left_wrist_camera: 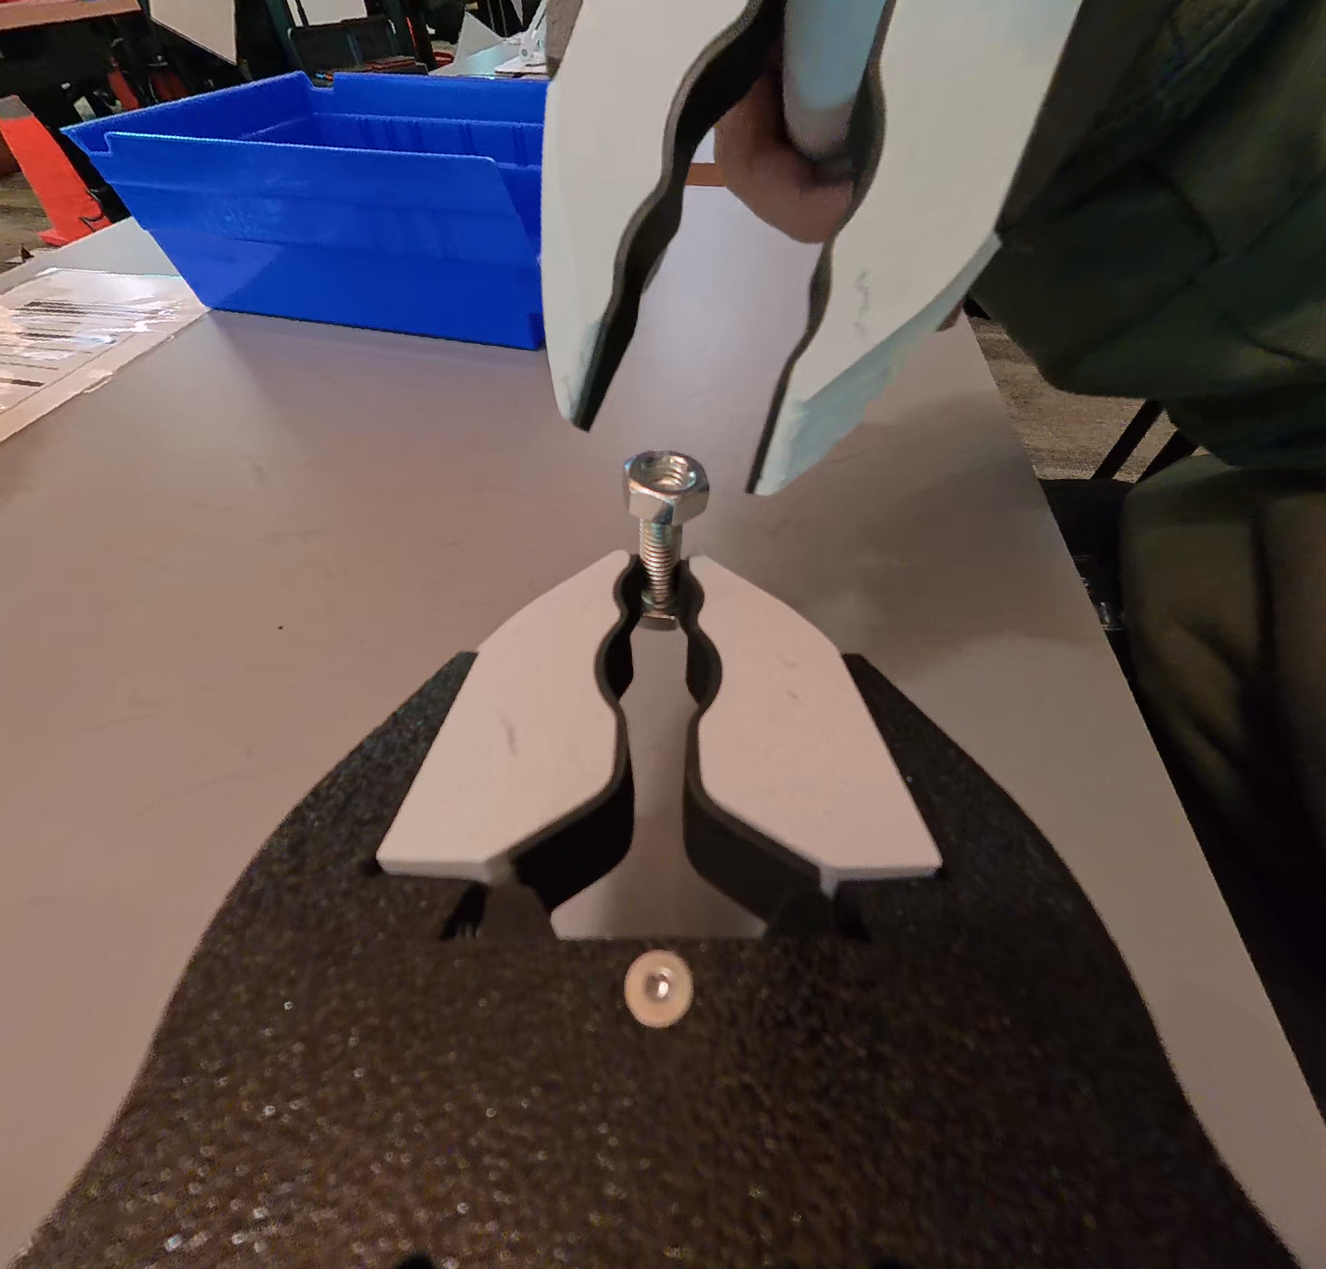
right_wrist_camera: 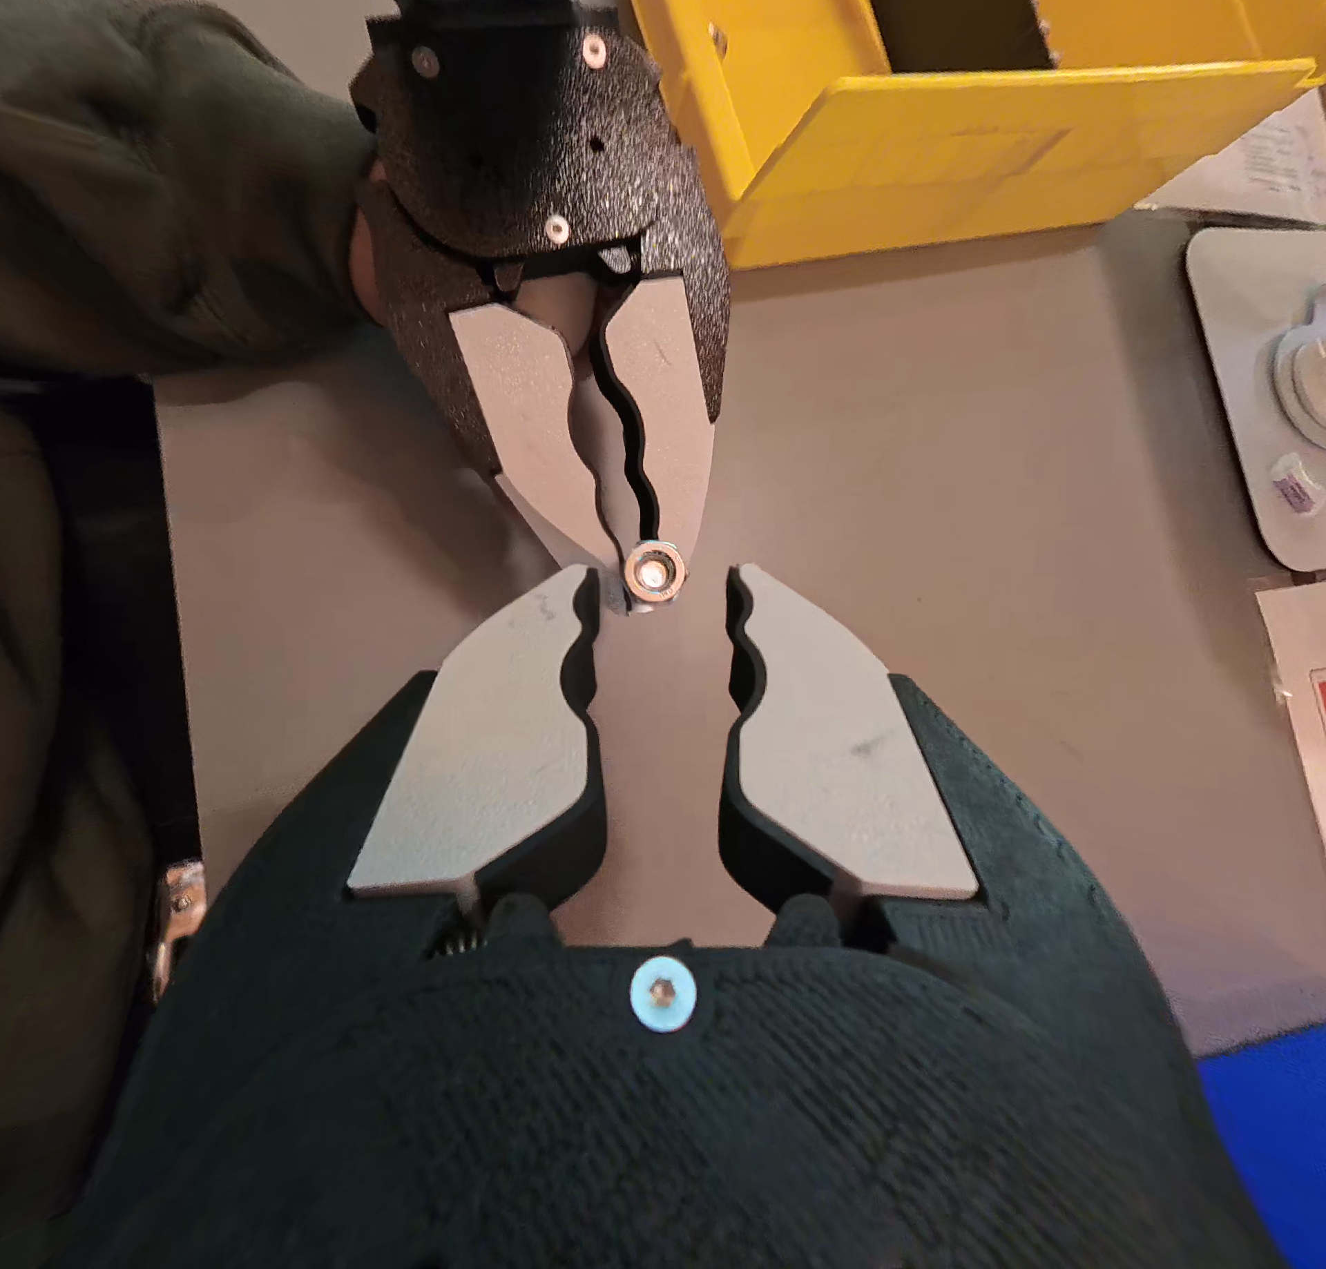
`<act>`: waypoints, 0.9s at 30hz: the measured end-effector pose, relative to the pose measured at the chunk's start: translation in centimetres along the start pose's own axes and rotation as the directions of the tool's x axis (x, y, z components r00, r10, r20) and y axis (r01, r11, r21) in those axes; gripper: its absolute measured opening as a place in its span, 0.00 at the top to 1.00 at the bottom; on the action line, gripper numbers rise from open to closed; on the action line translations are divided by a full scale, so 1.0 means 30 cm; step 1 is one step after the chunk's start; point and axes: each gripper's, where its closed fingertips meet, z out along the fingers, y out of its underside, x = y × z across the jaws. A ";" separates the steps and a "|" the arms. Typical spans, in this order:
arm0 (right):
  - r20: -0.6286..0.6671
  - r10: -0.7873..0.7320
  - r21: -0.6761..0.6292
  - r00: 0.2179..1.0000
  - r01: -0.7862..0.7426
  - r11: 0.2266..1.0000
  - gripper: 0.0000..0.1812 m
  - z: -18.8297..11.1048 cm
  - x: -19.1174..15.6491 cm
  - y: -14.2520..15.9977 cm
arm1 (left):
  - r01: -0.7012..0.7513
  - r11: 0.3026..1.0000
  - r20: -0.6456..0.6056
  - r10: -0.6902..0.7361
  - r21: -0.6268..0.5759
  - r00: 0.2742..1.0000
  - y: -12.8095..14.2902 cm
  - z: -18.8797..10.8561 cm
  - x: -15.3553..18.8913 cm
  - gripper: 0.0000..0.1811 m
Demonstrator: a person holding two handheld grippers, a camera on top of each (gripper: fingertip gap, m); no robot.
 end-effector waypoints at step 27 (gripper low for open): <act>-0.059 0.355 0.479 0.933 -0.286 0.830 0.81 0.043 0.001 -0.040 | 0.072 0.996 0.019 -0.073 0.057 0.997 -0.019 -0.019 -0.026 0.95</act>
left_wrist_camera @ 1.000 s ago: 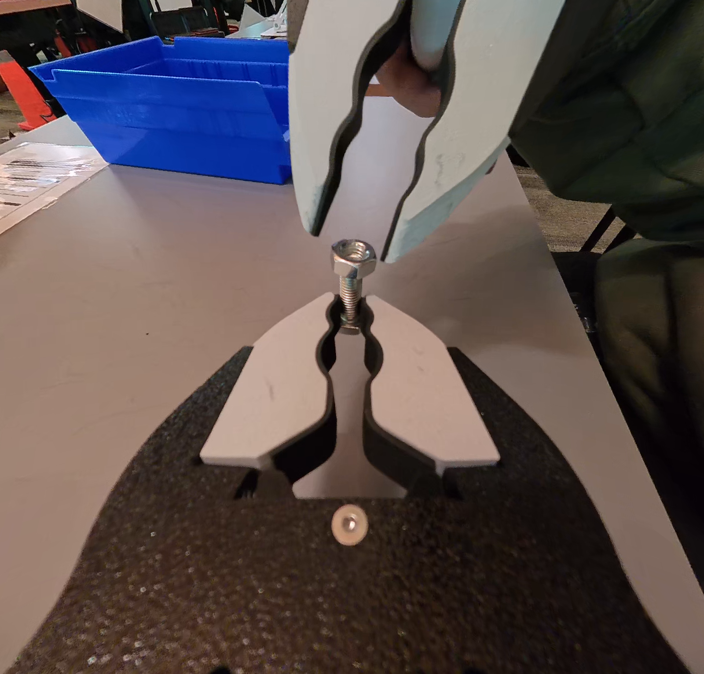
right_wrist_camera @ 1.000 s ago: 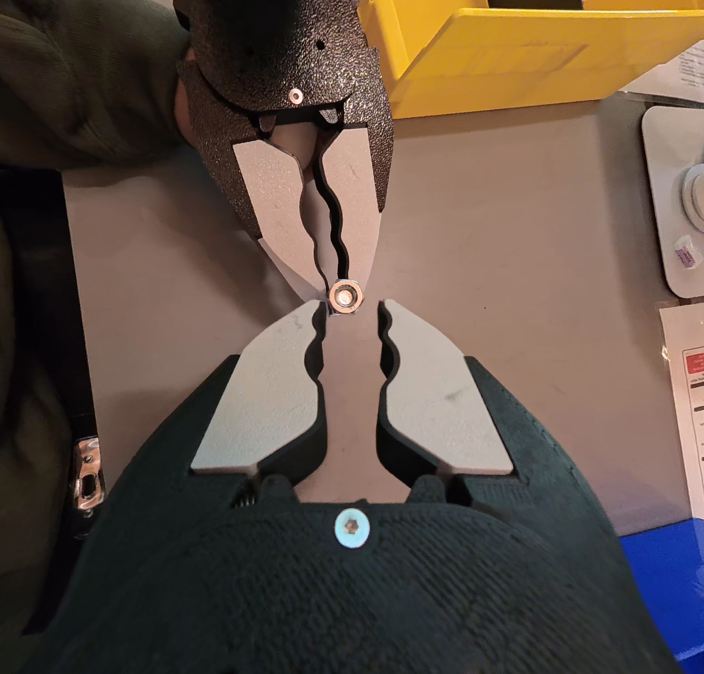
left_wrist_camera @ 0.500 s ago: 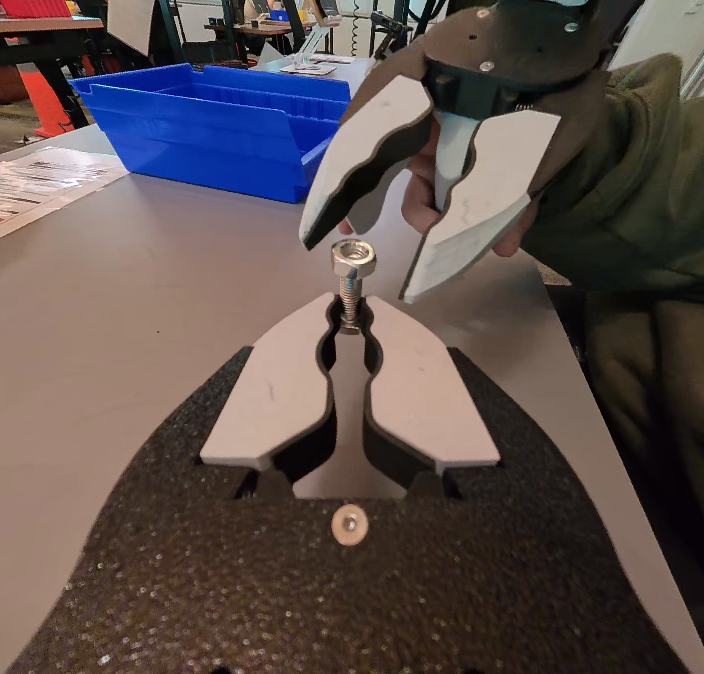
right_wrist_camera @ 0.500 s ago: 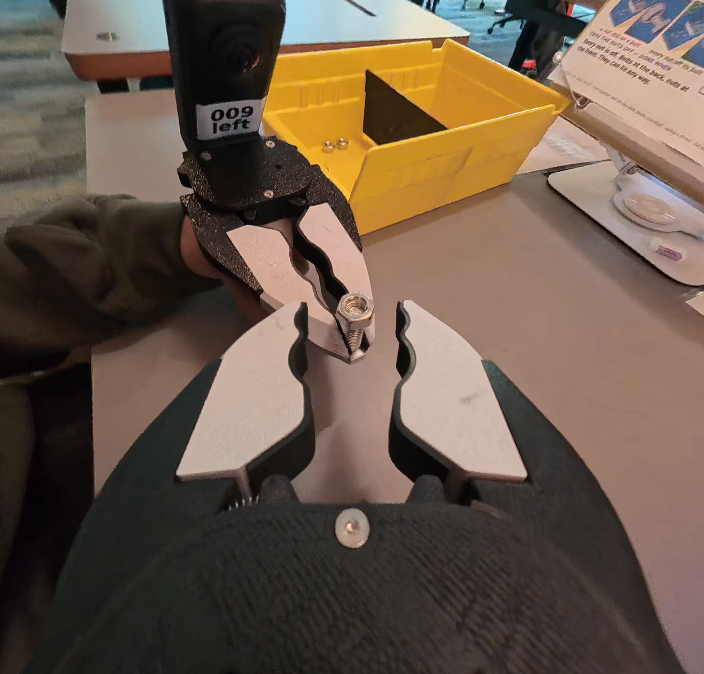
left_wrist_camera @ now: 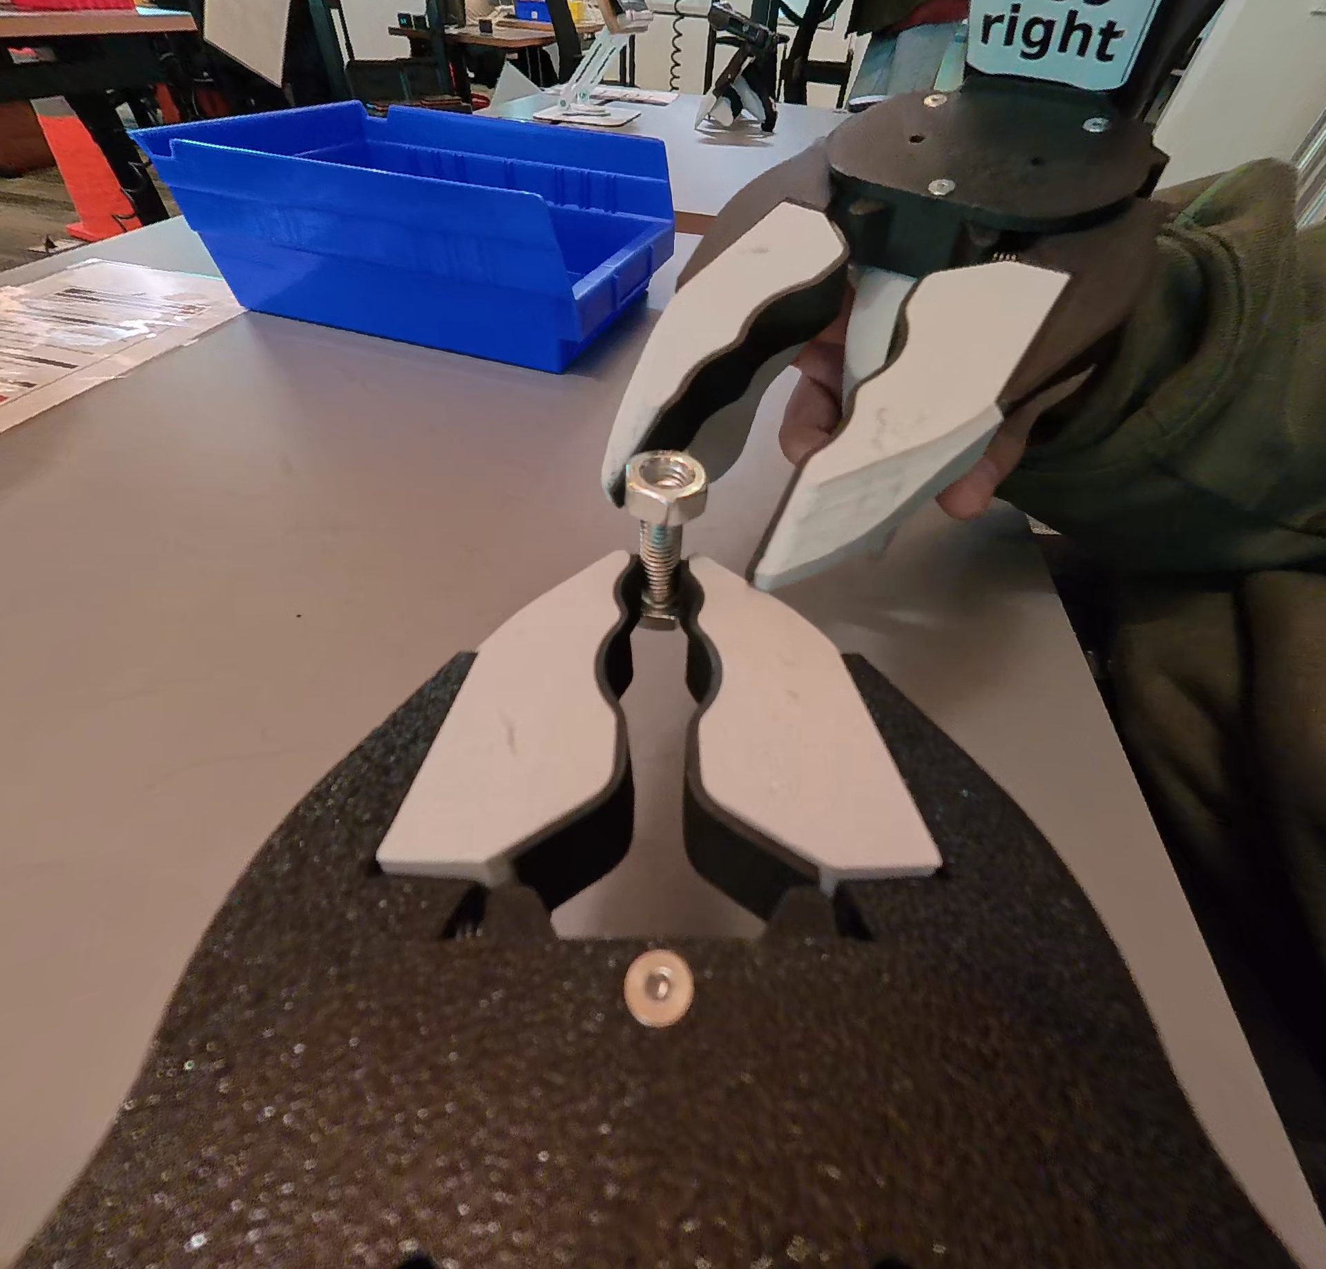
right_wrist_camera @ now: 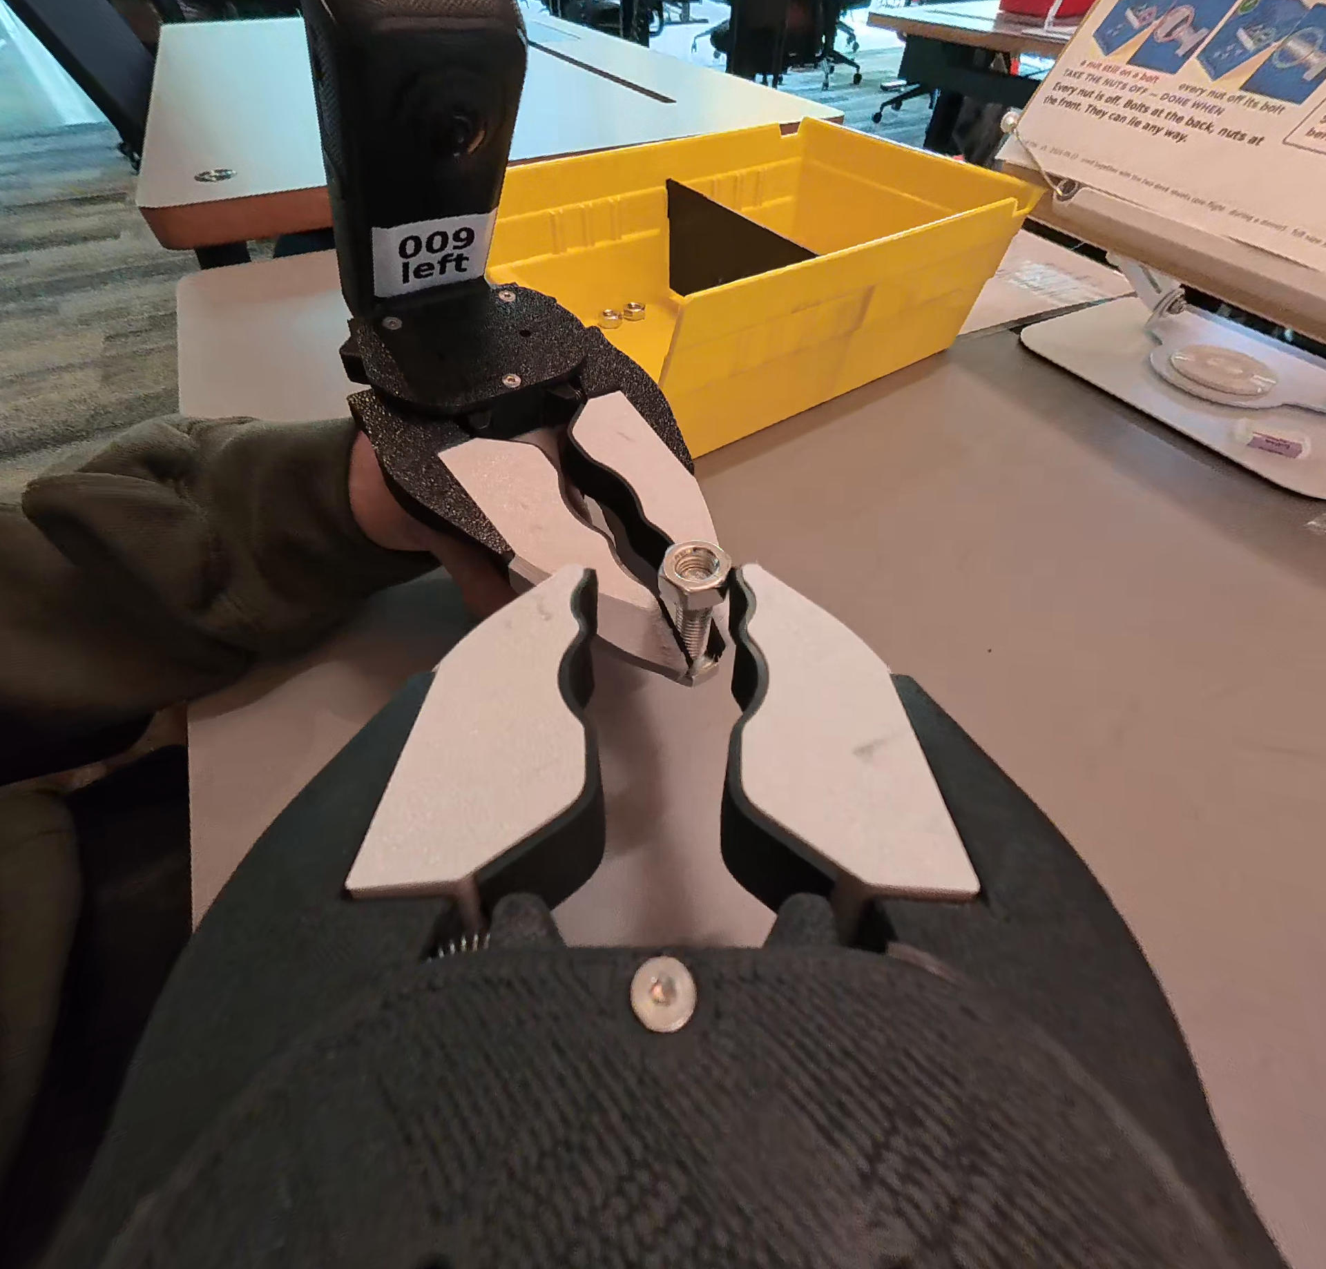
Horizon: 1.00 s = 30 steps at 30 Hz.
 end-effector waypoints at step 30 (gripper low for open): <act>-0.021 0.047 0.036 0.999 -0.046 0.998 0.67 -0.023 0.000 -0.019 | -0.005 1.000 -0.010 0.005 -0.012 1.000 0.005 0.002 0.006 0.95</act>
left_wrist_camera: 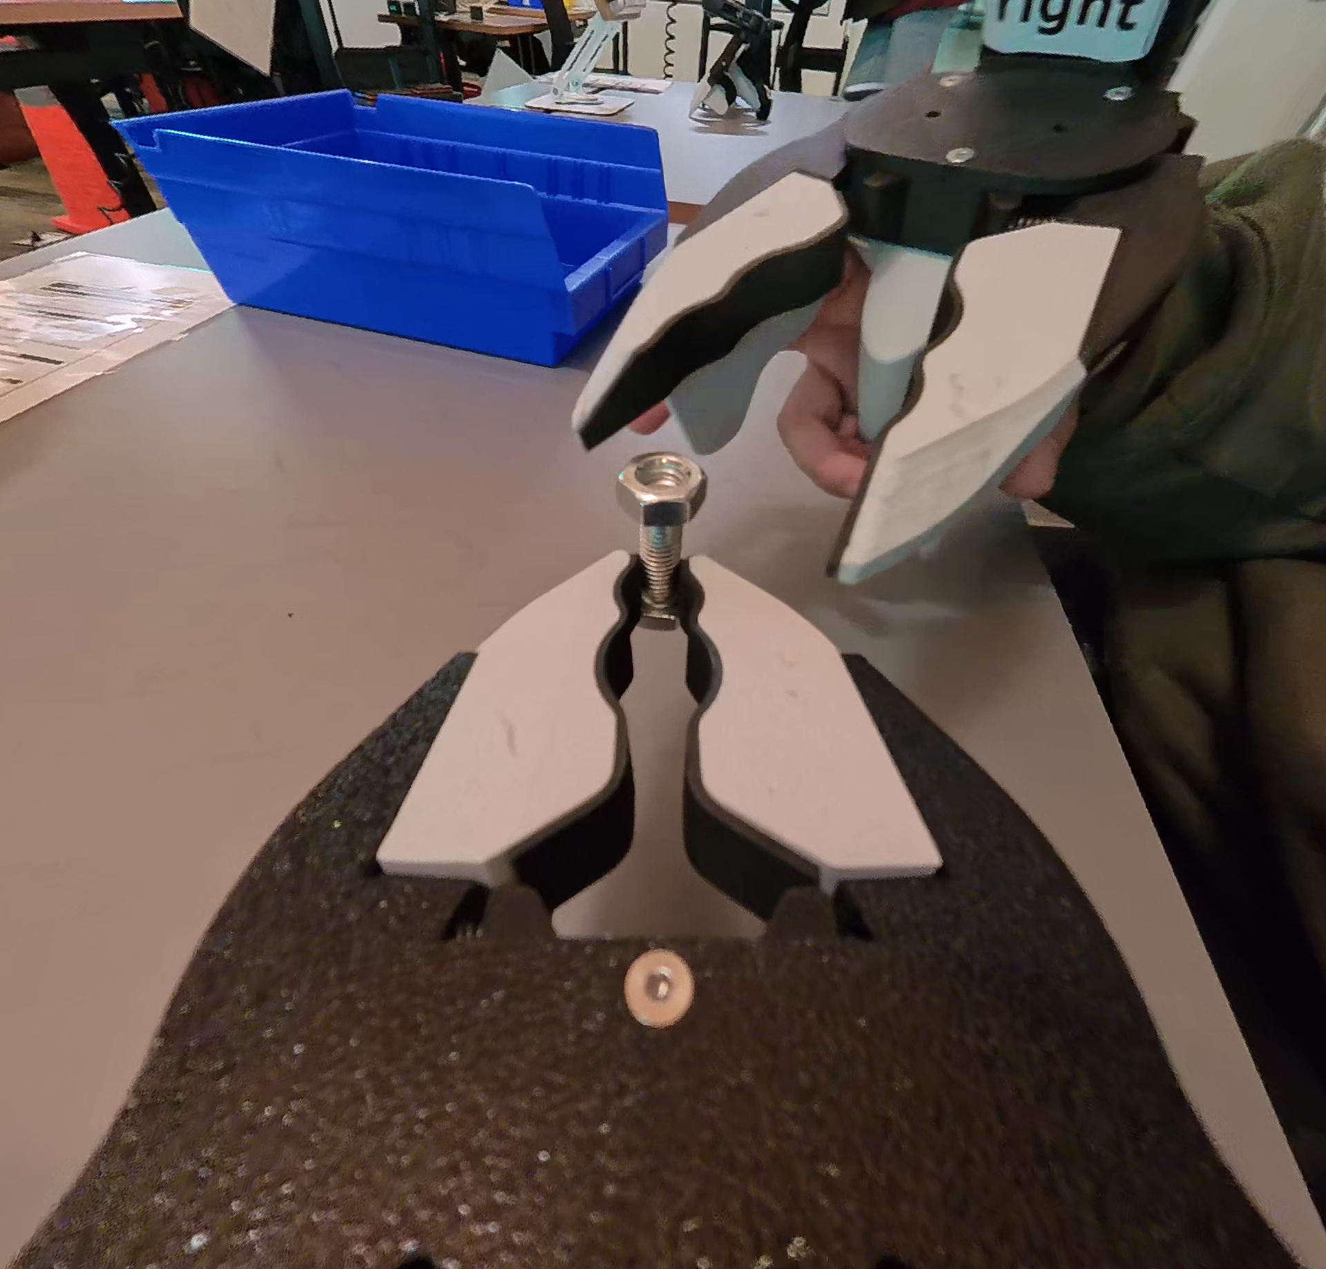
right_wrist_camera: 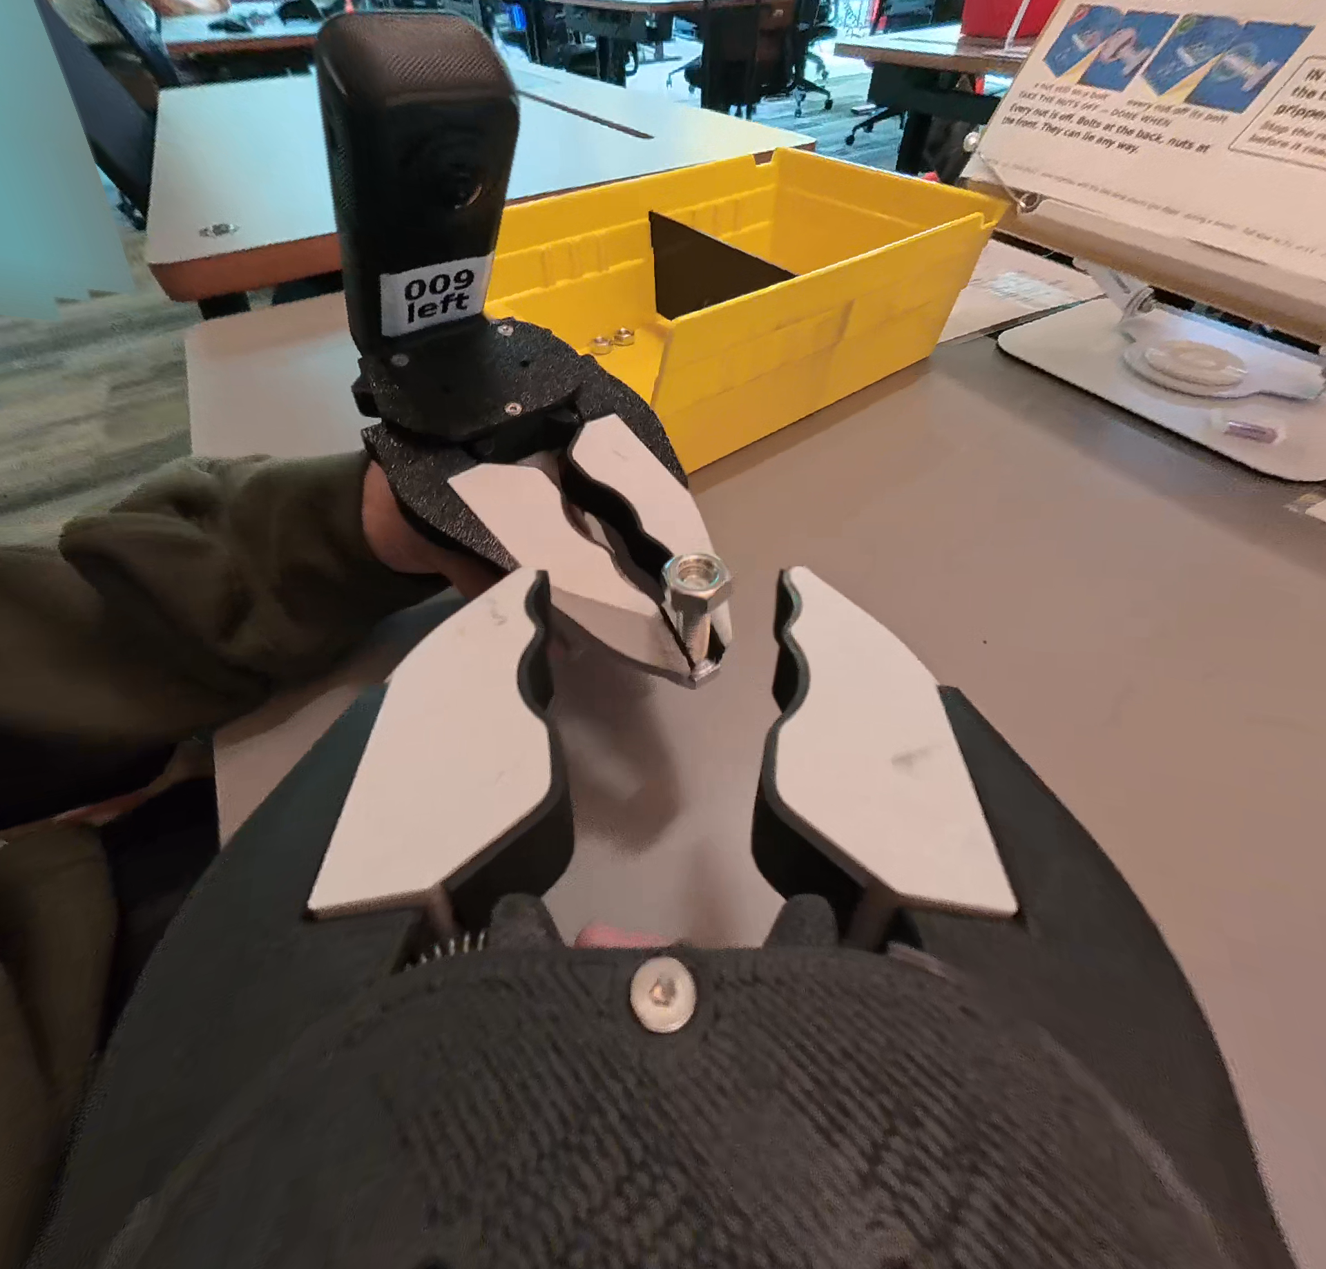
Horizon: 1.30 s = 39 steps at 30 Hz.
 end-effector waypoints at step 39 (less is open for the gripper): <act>0.223 -0.086 -0.031 0.971 0.096 0.995 0.79 -0.033 -0.117 0.037 | 0.052 0.999 0.067 -0.052 -0.006 0.996 0.005 -0.002 -0.038 0.95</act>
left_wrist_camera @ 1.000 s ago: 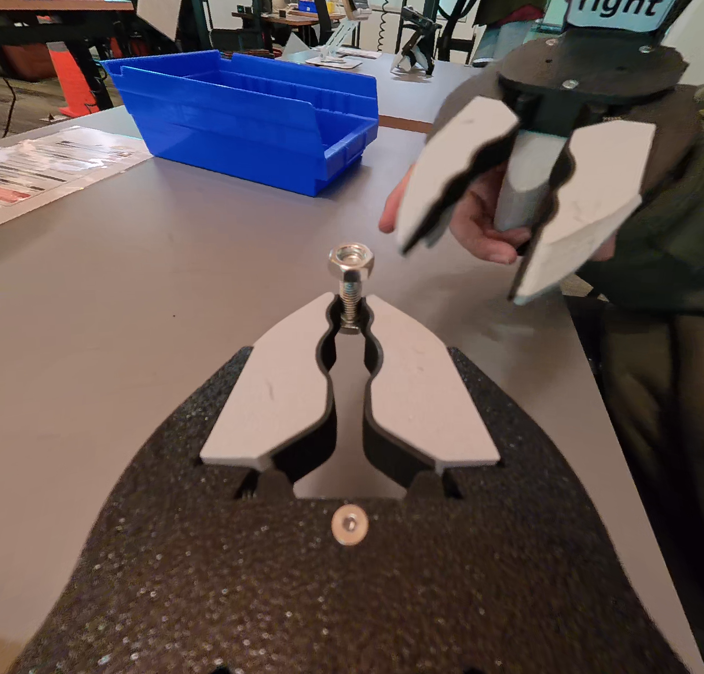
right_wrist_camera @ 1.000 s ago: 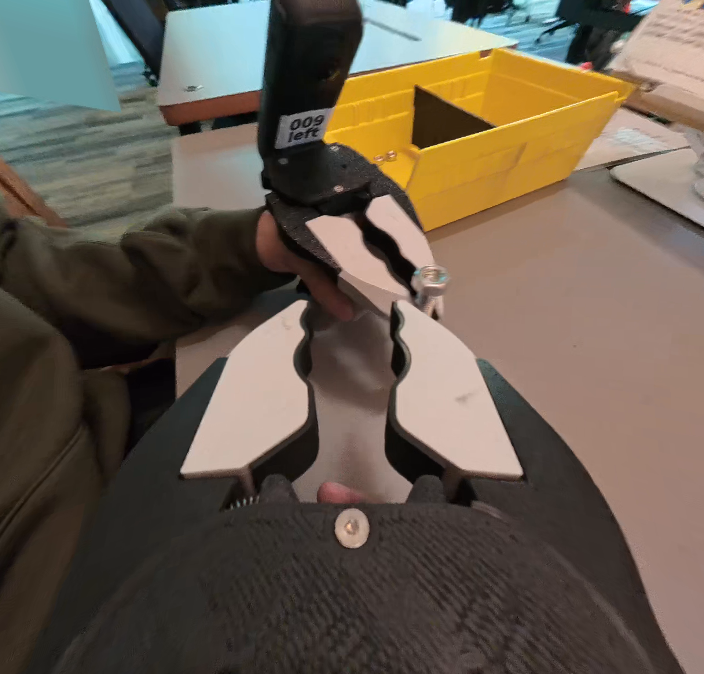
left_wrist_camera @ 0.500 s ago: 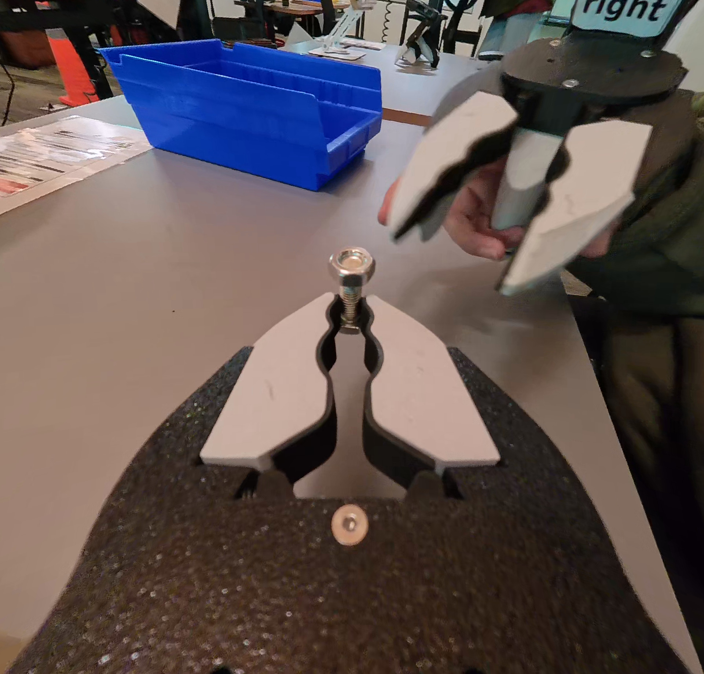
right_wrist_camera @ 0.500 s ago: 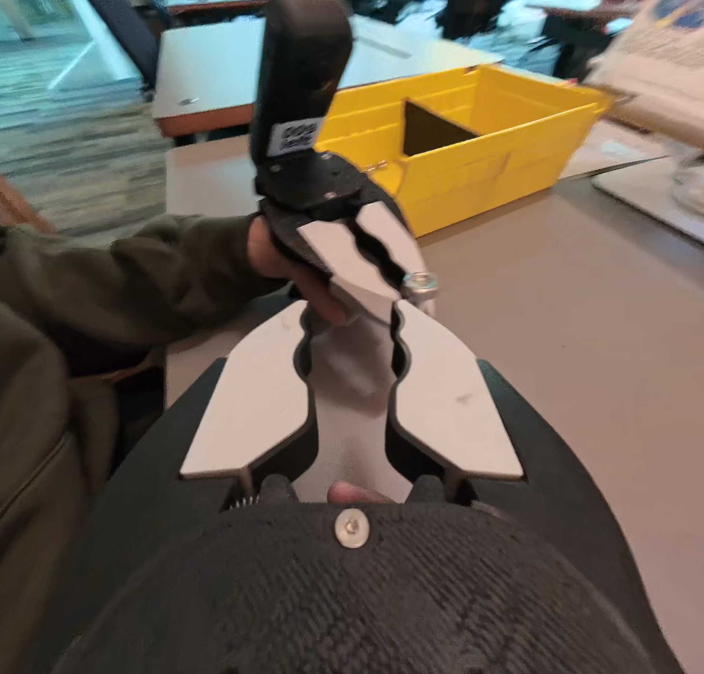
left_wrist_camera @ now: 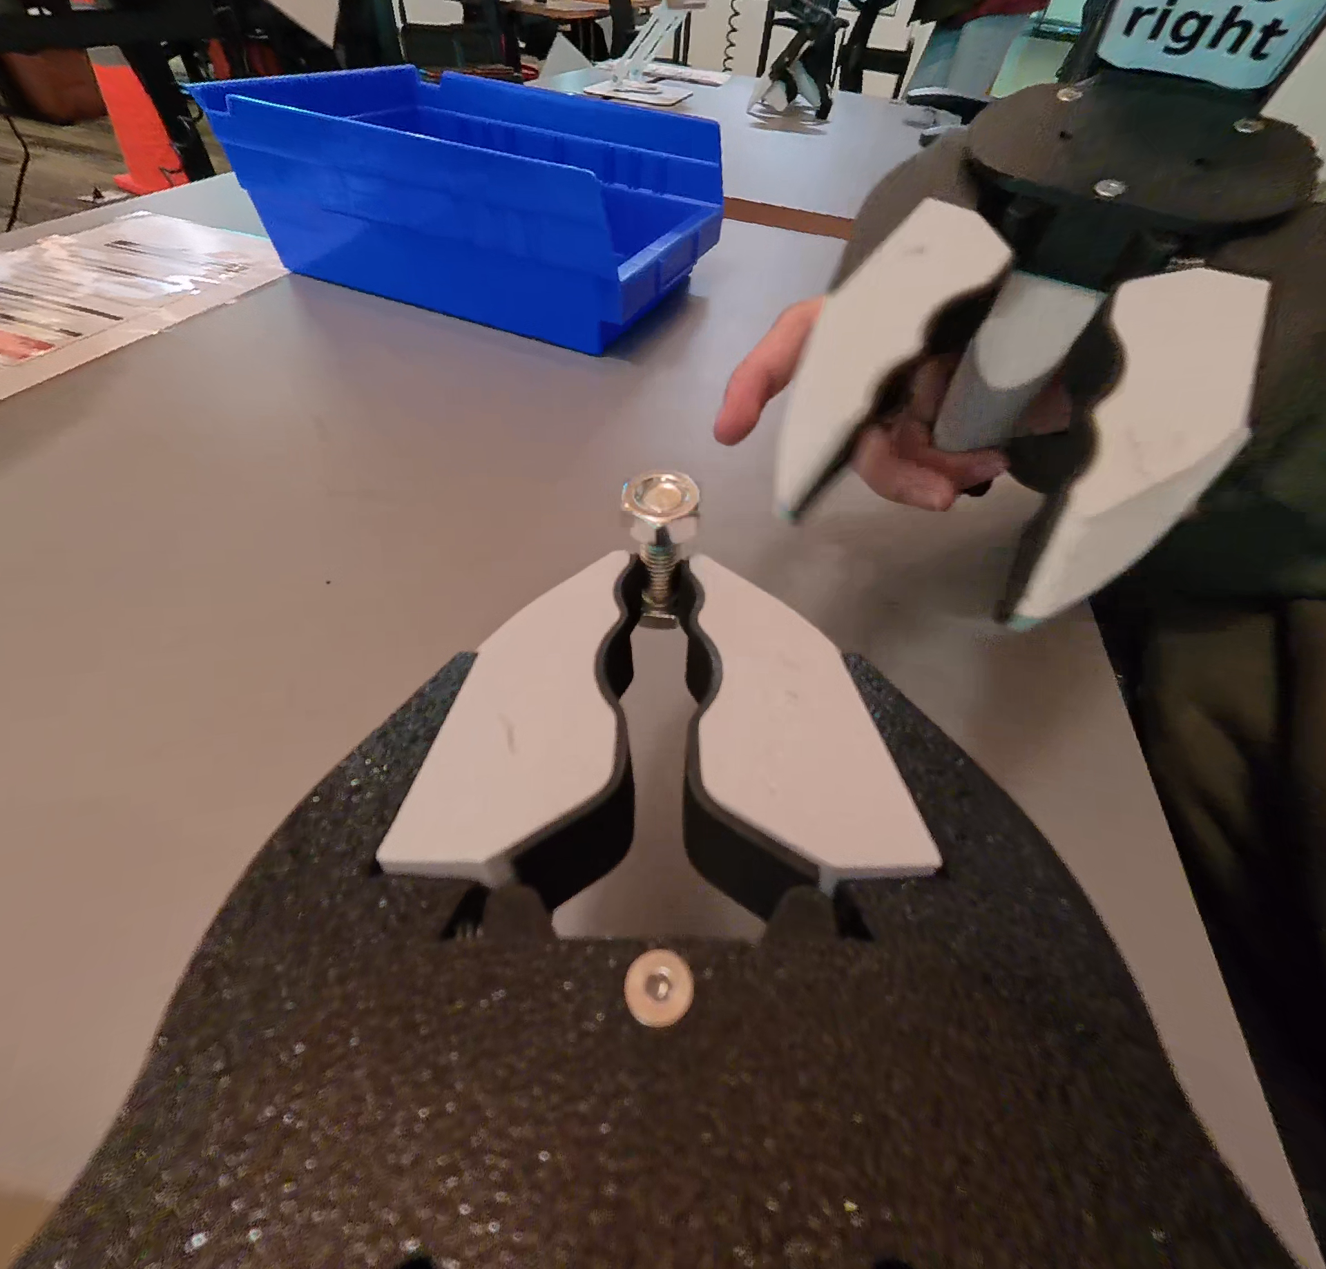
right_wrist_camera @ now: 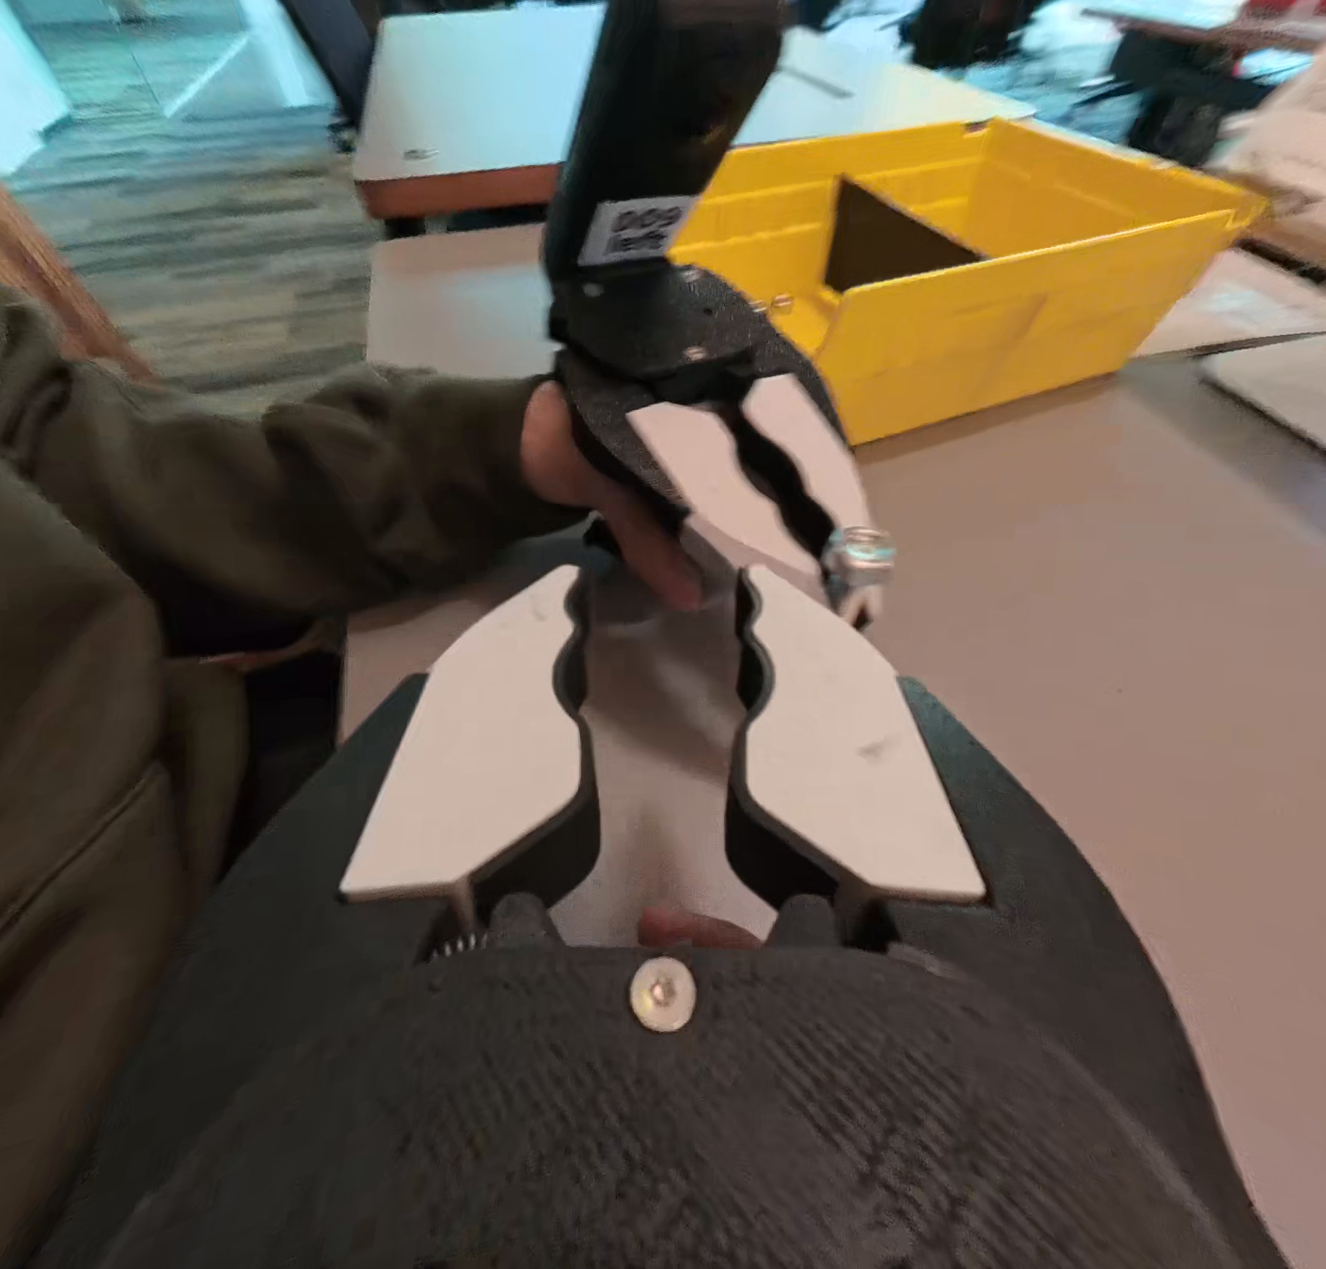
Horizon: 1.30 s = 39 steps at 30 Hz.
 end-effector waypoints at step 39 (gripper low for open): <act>-0.218 0.201 0.235 0.955 -0.149 0.961 0.90 -0.015 0.175 -0.041 | 0.031 0.991 -0.047 -0.025 0.131 0.999 -0.057 -0.010 0.018 0.90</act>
